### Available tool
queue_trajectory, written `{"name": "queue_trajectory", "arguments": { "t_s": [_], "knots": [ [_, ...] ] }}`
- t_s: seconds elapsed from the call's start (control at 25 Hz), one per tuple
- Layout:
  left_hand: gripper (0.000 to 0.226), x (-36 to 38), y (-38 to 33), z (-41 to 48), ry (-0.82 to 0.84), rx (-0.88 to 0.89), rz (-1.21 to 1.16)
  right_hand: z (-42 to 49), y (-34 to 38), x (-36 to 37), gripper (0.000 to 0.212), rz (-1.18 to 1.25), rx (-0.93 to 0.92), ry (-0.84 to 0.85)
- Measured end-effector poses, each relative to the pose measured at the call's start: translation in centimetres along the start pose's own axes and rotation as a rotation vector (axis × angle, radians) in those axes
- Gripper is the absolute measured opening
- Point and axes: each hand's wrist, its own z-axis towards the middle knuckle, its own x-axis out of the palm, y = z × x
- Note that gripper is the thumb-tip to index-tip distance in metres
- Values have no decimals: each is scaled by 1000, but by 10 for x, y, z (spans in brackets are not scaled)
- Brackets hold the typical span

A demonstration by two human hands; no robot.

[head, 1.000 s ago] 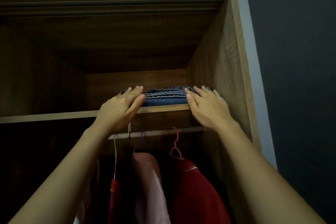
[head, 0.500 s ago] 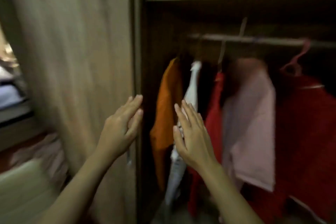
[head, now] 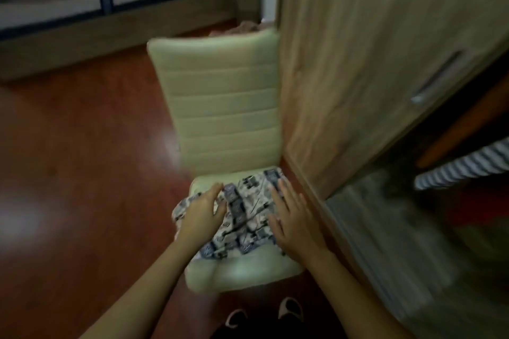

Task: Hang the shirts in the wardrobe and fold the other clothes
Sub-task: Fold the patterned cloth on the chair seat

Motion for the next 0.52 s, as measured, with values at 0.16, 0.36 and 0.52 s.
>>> {"name": "queue_trajectory", "arguments": {
  "t_s": [0.16,0.36,0.52],
  "knots": [
    [42,57,86,-11,42,-225,5,-6,-2,99,63,9,-9,227],
    [40,137,189,8,33,-531,-41,17,-32,221,70,-78,-79,471],
    [54,182,250,14,128,-739,-108,33,-37,284,66,-173,-134,517]
  ]
}}
